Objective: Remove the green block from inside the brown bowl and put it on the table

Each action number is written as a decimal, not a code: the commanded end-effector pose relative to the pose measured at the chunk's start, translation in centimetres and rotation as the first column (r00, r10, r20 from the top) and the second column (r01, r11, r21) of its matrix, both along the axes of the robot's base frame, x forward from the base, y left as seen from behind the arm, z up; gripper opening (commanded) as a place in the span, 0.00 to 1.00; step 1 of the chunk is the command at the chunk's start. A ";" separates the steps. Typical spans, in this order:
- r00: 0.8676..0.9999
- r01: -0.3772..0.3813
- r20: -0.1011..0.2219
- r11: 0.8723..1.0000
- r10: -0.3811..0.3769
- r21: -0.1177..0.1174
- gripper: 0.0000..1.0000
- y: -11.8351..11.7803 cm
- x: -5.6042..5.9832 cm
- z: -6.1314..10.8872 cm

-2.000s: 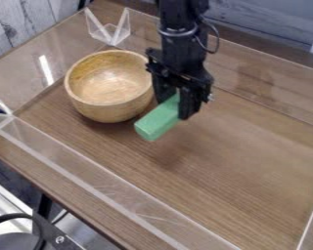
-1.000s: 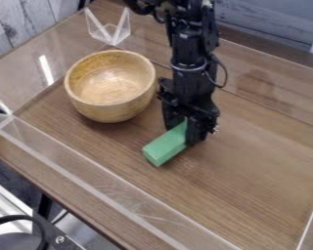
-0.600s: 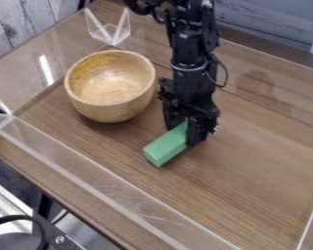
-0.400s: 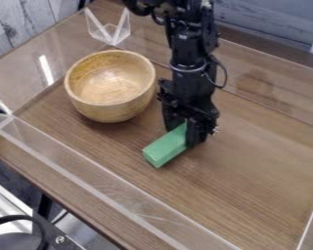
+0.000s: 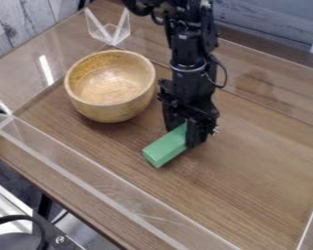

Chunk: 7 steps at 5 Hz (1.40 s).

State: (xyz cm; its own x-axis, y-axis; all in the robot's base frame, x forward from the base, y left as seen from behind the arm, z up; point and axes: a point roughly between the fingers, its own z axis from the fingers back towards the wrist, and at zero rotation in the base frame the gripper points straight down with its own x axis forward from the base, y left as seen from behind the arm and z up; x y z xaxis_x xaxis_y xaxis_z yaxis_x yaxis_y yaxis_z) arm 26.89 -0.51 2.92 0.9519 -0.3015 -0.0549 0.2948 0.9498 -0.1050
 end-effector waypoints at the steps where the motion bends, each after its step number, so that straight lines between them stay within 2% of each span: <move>1: 0.999 -0.008 0.052 1.000 0.008 -0.004 0.00 0.3 0.8 1.4; 3: 0.998 -0.009 0.054 1.000 0.009 -0.011 0.00 0.4 0.8 1.6; 4: 0.999 -0.019 0.051 1.000 0.019 -0.012 1.00 0.6 0.8 1.8; 6: 0.997 -0.039 0.070 0.999 0.040 -0.017 1.00 1.0 0.6 3.4; 7: 0.994 -0.053 0.097 0.998 0.055 -0.020 1.00 1.4 0.4 4.9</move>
